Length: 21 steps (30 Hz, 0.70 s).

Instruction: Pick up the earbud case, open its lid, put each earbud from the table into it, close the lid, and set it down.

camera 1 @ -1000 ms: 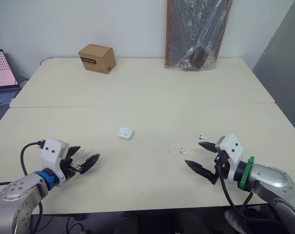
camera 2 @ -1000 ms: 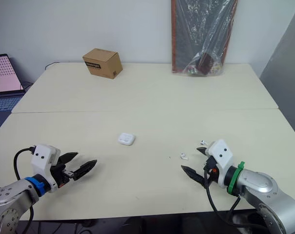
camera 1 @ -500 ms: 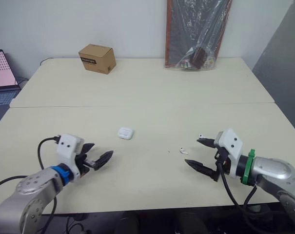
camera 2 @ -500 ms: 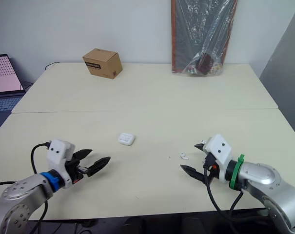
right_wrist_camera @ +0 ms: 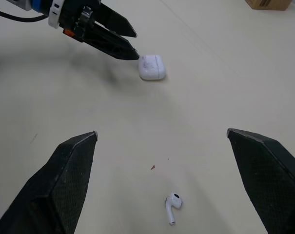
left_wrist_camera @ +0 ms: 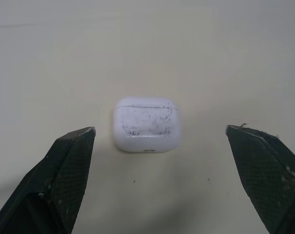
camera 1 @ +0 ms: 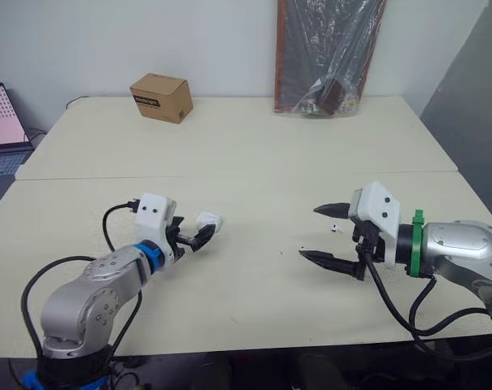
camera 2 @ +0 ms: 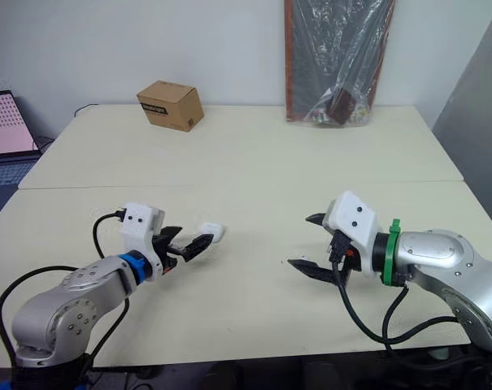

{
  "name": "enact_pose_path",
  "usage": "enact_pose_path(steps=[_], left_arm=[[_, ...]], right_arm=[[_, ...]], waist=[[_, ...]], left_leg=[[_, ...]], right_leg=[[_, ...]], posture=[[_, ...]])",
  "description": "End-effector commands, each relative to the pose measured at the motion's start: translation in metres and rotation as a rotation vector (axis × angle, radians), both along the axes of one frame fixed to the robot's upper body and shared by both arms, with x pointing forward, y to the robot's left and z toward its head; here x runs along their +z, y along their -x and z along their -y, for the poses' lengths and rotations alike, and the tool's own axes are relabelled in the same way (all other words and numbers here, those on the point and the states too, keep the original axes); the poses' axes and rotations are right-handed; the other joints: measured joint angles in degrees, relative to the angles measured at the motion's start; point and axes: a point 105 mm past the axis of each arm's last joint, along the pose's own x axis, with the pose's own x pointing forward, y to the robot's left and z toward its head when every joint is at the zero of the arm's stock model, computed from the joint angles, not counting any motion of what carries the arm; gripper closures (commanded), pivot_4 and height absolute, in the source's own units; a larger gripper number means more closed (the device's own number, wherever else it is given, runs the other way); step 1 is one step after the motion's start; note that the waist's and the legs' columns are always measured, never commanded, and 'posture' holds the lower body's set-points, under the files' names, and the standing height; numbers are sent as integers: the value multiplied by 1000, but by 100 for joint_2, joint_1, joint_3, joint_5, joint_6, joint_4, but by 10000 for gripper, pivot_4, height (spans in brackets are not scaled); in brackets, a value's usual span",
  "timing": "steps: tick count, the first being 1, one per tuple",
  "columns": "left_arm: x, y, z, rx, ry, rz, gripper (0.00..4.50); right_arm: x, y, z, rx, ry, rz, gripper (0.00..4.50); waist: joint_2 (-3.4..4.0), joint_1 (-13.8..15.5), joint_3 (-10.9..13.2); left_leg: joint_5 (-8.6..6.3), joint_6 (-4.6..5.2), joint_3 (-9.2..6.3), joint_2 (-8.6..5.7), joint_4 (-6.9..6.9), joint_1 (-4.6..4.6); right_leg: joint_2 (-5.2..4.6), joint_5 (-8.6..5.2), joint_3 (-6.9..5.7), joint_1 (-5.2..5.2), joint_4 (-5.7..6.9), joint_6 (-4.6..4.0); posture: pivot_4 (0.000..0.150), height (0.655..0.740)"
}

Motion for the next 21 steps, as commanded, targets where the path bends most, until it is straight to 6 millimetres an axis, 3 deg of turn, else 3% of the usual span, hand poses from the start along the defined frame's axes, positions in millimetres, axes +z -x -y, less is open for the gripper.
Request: enact_pose_path(steps=[1, 21], left_arm=[[-3, -10, 5, 22, -11, 3, 0], [-25, -32, 21, 2, -79, -38, 0]], right_arm=[[8, -2, -5, 22, 8, 55, 457], [1, 0, -10, 33, 4, 50, 457]], waist=[[0, 6, 0], [0, 10, 0]], left_leg=[[0, 0, -1, 0, 0, 0], [1, -2, -2, -1, 5, 0]], right_leg=[[0, 0, -1, 0, 0, 0], [-1, 1, -2, 2, 5, 0]], posture=[[1500, 7400], [1500, 7400]])
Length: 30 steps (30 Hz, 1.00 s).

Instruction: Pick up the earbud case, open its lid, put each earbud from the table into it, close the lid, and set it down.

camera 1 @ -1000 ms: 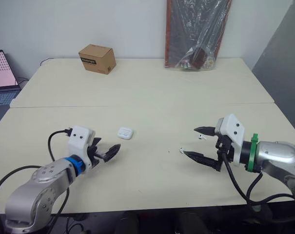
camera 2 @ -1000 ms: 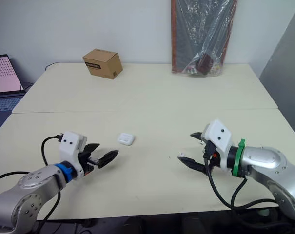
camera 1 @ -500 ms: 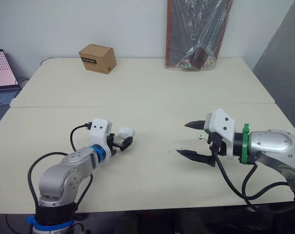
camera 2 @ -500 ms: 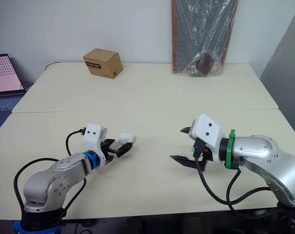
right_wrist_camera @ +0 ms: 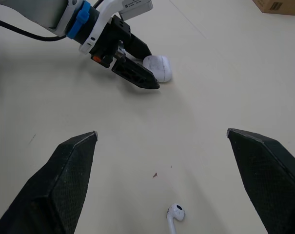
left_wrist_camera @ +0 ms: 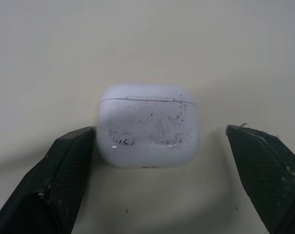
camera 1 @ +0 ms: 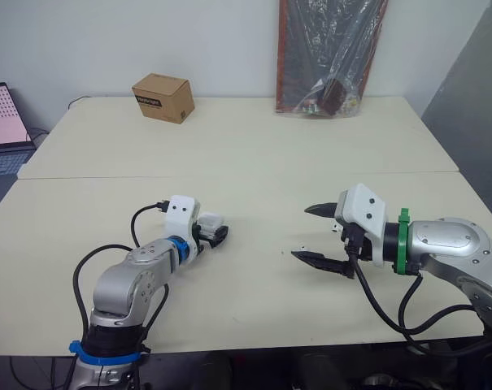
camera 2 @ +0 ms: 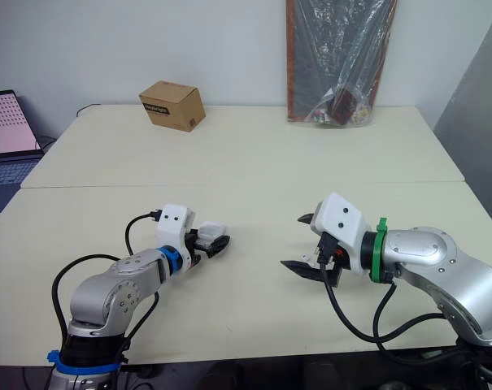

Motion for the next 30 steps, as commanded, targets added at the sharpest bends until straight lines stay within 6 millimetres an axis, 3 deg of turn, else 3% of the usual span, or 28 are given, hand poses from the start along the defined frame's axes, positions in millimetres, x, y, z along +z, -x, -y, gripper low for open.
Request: enact_pose_path(steps=[1, 7, 12, 13, 24, 30], left_arm=[[2, -3, 3, -16, -21, 15, 0], [1, -4, 6, -41, -24, 10, 0], [-1, -3, 9, -58, -24, 5, 15997], [-1, -4, 9, -59, -23, 4, 17441], [8, -1, 2, -124, -67, 64, 17445], [53, 0, -6, -323, -107, 287, 17445]], right_arm=[[6, 3, -3, 20, -6, 44, 457], [5, 4, -3, 19, -9, 42, 457], [5, 5, -2, 15, -11, 41, 0], [5, 5, -2, 13, -11, 41, 0], [8, 1, 3, -13, -34, 18, 0], [18, -18, 3, -62, -94, -54, 0]], waist=[[0, 0, 0], [0, 0, 0], [0, 0, 0], [0, 0, 0], [0, -1, 0], [1, -14, 1]], left_leg=[[0, 0, 0, 0, 0, 1], [0, 0, 0, 0, 2, 2], [0, 0, 0, -1, 2, -1], [0, 0, 0, -1, 2, -1], [0, 0, -1, -2, 1, 0], [0, 0, 0, 1, -2, -1]], right_leg=[[0, 0, 0, 1, 0, 0], [0, 0, 0, 3, 0, 1], [-1, 0, 0, 3, -4, 1], [-2, 0, 0, 3, -5, 1], [-2, 0, -1, 3, -4, 2], [0, 0, -1, -3, -3, 0]], posture=[[1500, 7400], [1500, 7400], [1500, 7400], [1500, 7400], [1500, 7400], [1500, 7400]])
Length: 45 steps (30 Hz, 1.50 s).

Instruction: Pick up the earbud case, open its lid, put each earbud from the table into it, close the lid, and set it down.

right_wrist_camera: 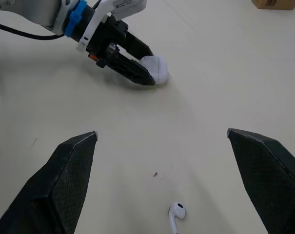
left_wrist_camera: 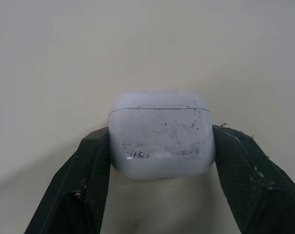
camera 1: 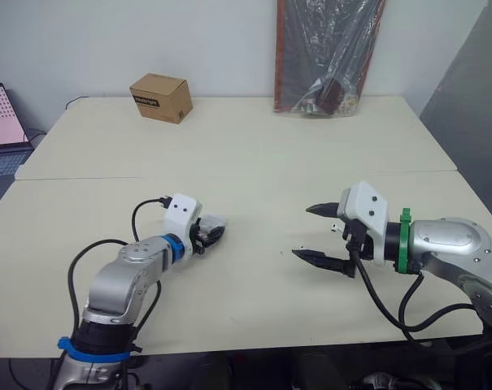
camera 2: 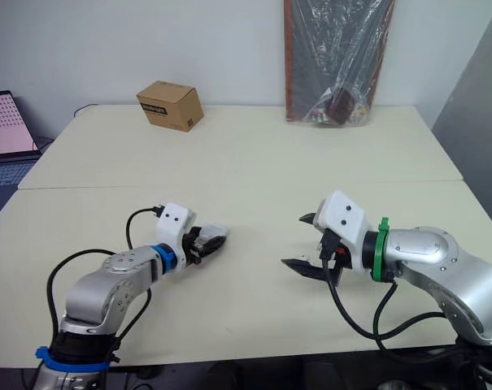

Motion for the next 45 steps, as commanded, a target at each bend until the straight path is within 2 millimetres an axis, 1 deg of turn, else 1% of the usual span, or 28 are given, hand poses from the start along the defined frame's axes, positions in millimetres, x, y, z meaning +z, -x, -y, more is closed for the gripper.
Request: enact_pose_path(steps=[1, 2, 5, 7, 10, 13, 16, 22, 27, 34, 45], left_arm=[[44, 1, 2, -182, -11, 201, 17445], [52, 2, 2, -230, -25, 244, 17445], [65, -3, 0, -286, -75, 347, 17445], [72, -6, 3, -339, -100, 410, 17445], [80, -6, 11, -424, -132, 482, 17445], [90, -3, 22, -518, -164, 559, 17445], [98, -1, 28, -575, -161, 605, 17445], [102, 5, 39, -670, -166, 640, 17445], [113, 5, 45, -698, -160, 668, 17445], [125, 4, 53, -721, -136, 699, 17445], [124, 10, 54, -754, -130, 696, 17445]], right_arm=[[13, -15, -1, -51, -71, -39, 0], [13, -19, -3, -64, -90, -65, 0], [13, -29, -11, -93, -199, -185, 0], [11, -34, -17, -114, -265, -278, 0], [8, -42, -23, -161, -322, -383, 0], [17, -47, -33, -165, -390, -450, 0], [30, -51, -41, -161, -466, -488, 0], [39, -47, -56, -91, -520, -543, 0], [43, -45, -63, -54, -549, -587, 0], [42, -44, -70, -39, -552, -633, 0], [49, -47, -73, -39, -587, -648, 0]], waist=[[0, -3, 0], [0, -1, 0], [0, 7, 0], [1, 8, 0], [2, 7, 1], [3, 5, 2], [4, 1, 2], [6, -14, 3], [6, -21, 3], [7, -32, 3], [7, -47, 3]], left_leg=[[0, 0, 1, -1, 1, 0], [0, 0, 1, 0, 0, 0], [0, 0, 1, 1, -4, -3], [0, 1, 2, 0, -8, -8], [0, 1, 3, -1, -13, -20], [0, 1, 6, -2, -14, -43], [0, 1, 4, 0, -20, -50], [0, 2, 5, -1, -23, -47], [0, 3, 3, 0, -21, -46], [0, 3, 4, 1, -22, -46], [0, 4, 3, 2, -22, -46]], right_leg=[[0, 0, 1, 0, 0, 0], [0, 0, 0, 0, 0, 0], [1, 2, 0, -3, -4, -6], [1, 15, 1, -7, -5, -27], [-2, 16, 1, -18, -6, -29], [-4, 17, 3, -47, 6, -30], [-2, 18, -3, -60, 19, -31], [-1, 17, 0, -59, 19, -31], [1, 17, -3, -59, 25, -31], [3, 17, -1, -59, 24, -30], [5, 17, -2, -59, 24, -30]], posture=[[1500, 7400], [1500, 7400], [1500, 7400], [1500, 7400], [1500, 7400], [1500, 7400], [1500, 7400], [1500, 7400], [1500, 7400], [1500, 7400], [1500, 7400]])
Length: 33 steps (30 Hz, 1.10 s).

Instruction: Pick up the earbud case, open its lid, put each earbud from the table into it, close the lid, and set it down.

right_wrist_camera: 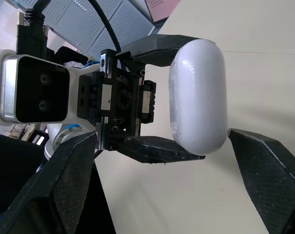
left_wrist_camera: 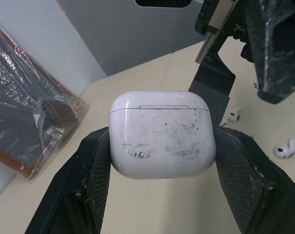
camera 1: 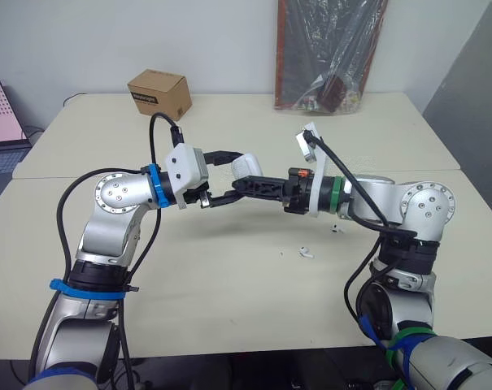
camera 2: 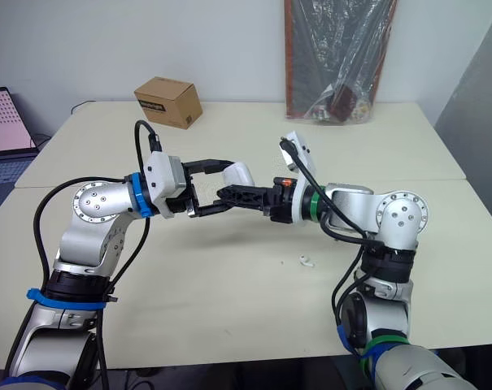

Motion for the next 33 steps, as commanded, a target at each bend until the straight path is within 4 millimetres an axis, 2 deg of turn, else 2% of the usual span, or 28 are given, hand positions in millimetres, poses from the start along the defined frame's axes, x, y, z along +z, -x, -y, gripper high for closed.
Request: enact_pose_path(steps=[1, 4, 6, 17, 20, 25, 32, 33], left_arm=[[13, 8, 2, -30, 17, 50, 17445], [13, 9, 3, -34, 22, 46, 17445], [13, 10, 3, -36, 22, 44, 17445], [10, 13, 3, -42, 16, 31, 17445], [10, 13, 3, -44, 18, 29, 17445], [12, 12, 3, -43, 25, 28, 17445], [14, 11, 1, -19, 34, 28, 17445], [12, 12, 2, -36, 34, -14, 17445]], right_arm=[[16, 2, -1, 15, -42, 40, 0], [17, 0, -1, 9, -46, 38, 6290], [18, 1, -2, 17, -51, 38, 12751], [20, 0, -2, 16, -57, 29, 12751], [20, 1, -3, 16, -57, 28, 19406], [18, 3, -4, 29, -51, 17, 37230], [17, 8, -6, 50, -55, 1, 37436], [17, 8, -6, 51, -55, -1, 37436]], waist=[[0, -2, 0], [0, -5, 0], [0, -5, 0], [0, -16, 0], [0, -17, 0], [0, -18, 0], [0, -20, 0], [0, -21, 0]], left_leg=[[0, 0, 0, 0, 0, 0], [0, 0, 0, 0, 0, 0], [0, 0, 0, 0, 0, 0], [0, 0, 0, 1, 0, 0], [0, 0, 0, 1, -1, 0], [0, 0, 1, 1, 0, -2], [0, 1, 0, 3, 0, -3], [0, 1, 0, 3, 0, -3]], right_leg=[[0, 0, 0, 0, 0, 0], [0, 0, 1, 0, -1, 0], [0, 0, 0, 0, 0, 0], [2, 0, 0, 0, -1, 0], [2, 0, 1, 0, -1, 0], [2, 0, 2, 0, -3, 0], [4, 0, 1, 0, -3, 0], [4, 0, 1, 0, -3, 0]], posture=[[1500, 7400], [1500, 7400], [1500, 7400], [1500, 7400], [1500, 7400], [1500, 7400], [1500, 7400], [1500, 7400]])
